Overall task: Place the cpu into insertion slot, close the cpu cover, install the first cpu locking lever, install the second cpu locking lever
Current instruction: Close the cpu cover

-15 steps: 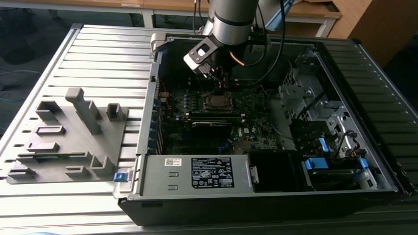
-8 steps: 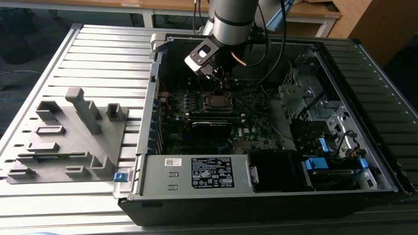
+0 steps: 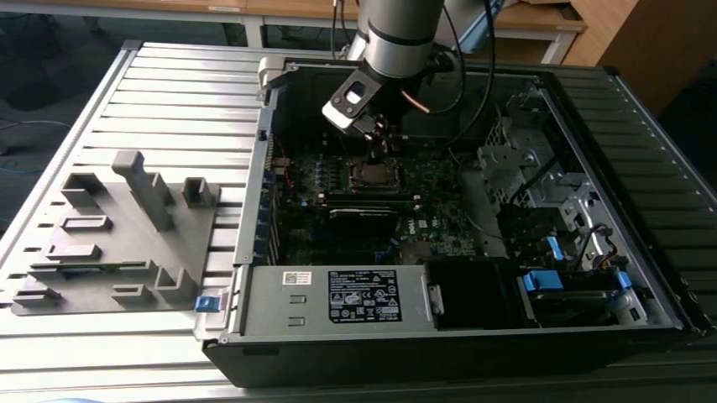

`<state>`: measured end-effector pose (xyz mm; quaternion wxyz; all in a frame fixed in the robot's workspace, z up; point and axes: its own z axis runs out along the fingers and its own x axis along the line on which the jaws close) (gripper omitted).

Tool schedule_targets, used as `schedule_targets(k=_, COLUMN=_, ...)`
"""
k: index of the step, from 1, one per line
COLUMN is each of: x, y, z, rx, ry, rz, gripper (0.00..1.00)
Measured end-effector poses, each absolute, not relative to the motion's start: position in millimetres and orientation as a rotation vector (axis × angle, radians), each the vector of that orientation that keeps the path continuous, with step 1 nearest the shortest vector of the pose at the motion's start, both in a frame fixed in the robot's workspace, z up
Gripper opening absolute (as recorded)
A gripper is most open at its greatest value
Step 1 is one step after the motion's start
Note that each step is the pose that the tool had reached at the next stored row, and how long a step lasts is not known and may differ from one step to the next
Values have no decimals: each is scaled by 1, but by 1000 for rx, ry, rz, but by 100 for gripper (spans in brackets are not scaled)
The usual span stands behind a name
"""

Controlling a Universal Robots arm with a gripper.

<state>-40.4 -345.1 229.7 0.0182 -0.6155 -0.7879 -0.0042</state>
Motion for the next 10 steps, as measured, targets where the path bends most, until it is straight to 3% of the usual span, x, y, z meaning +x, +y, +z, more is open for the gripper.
schedule_targets(k=10, x=-40, y=-345, z=228, rx=-1682, ry=-2610, rz=-8, gripper=11)
